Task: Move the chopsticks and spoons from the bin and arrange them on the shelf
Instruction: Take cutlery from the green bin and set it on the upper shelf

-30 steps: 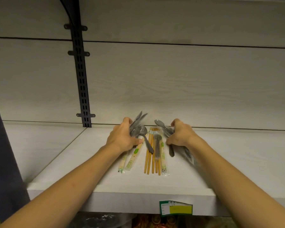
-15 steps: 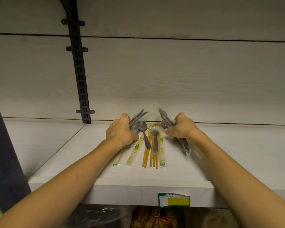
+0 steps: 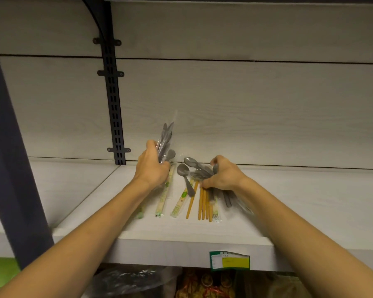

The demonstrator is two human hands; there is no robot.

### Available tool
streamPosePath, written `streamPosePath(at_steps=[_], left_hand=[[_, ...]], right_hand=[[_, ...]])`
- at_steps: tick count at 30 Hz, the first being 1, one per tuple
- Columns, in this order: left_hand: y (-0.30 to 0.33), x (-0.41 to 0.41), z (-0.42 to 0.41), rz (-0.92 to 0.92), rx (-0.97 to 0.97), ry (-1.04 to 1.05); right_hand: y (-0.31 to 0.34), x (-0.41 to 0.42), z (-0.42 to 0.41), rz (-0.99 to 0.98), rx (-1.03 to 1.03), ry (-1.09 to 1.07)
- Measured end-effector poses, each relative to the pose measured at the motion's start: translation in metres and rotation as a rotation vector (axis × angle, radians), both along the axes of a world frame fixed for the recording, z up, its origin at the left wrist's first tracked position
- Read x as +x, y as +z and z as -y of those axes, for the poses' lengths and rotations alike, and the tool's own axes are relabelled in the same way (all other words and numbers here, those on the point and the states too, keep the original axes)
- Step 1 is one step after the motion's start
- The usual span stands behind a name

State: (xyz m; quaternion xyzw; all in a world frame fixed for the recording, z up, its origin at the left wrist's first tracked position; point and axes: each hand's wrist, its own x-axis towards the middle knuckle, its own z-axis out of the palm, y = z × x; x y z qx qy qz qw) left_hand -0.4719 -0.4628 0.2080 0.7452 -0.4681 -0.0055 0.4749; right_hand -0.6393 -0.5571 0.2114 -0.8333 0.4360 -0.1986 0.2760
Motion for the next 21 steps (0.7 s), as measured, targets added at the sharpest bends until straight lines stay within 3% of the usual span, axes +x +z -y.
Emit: streamPosePath(at_steps=[3,7,14,17,21], left_hand=[[-0.001,0.008,-0.007,0.057,0.097,-0.012],[-0.003,0.016,-0.018,0.004,0.141,0.009],[0.001,0.025,-0.022,-0.054,0.157,0.065],[-0.002,0.019,-0.019,-0.045,0.228,0.020],[-0.012,0.016,-0.014,-0.049,0.285,-0.010]], right_hand=[[0.002,0.000,-0.003,-0.022,-0.012,-0.039],[0.007,-0.001,-0.005,-0.020,-0.055,-0.084],[0.018,0.015,-0.016,0.280,-0.081,-0.003],[0.015,0.030,-0.024,0.236,-0.060,0.051],[0.004,0.042,-0.027,0.037,-0.074,0.049]])
